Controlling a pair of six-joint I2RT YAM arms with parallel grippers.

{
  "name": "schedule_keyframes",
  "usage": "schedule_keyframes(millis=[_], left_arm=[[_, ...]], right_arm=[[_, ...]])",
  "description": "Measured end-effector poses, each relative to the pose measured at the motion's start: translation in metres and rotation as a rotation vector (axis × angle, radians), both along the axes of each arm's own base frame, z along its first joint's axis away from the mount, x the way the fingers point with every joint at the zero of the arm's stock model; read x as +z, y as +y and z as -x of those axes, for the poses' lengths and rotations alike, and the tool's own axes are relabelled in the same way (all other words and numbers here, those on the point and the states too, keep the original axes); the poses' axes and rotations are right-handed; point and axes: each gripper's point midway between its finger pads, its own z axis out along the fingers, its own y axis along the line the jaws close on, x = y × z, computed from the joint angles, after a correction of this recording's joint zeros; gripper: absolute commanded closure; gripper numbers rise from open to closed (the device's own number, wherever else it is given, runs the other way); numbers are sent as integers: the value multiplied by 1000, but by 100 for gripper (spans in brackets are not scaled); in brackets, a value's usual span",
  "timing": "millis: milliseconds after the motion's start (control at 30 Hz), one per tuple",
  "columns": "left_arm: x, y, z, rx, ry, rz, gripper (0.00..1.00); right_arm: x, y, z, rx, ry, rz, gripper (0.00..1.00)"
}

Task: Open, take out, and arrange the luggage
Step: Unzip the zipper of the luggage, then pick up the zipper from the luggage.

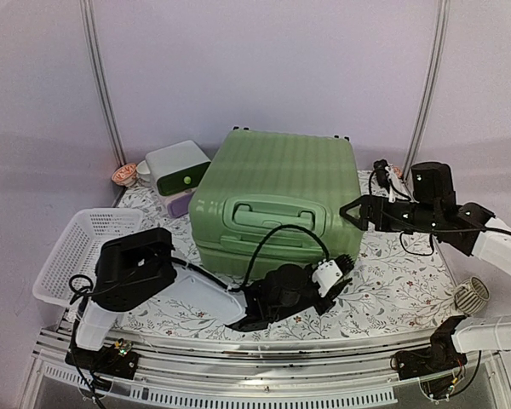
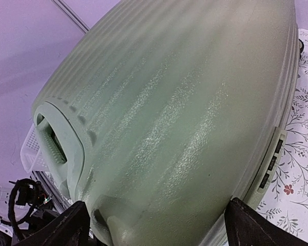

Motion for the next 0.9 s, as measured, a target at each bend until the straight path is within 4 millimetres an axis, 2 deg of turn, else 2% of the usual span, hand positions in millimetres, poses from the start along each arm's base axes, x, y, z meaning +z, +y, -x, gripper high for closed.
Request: schedule_keyframes(millis=[100,167,267,400,500,567,667,900], left_arm=[[9,3,14,-51,-4,20,44],[29,9,27,-88,-7,48,37],[82,24,44,-134,-12,134,28],[154,50,55,-162,-7,264,23],[182,65,56,-171,18,296,22],[189,73,57,-186,50,277,22],[187,82,54,-210,97,228,25],[162,123,17,-198,193,77,29]], right_arm=[[1,-2,4,-8,-18,11,5],[2,-7,7,-25,-41,21,4],[3,-18,12,-52,-81,37,3],[9,-32,22,-75,-155,45,4],[4,-41,30,-86,-187,52,4],[-6,-45,36,-86,-188,54,5],[-19,-48,45,-74,-192,44,12],[-42,-37,69,36,-241,-56,24]])
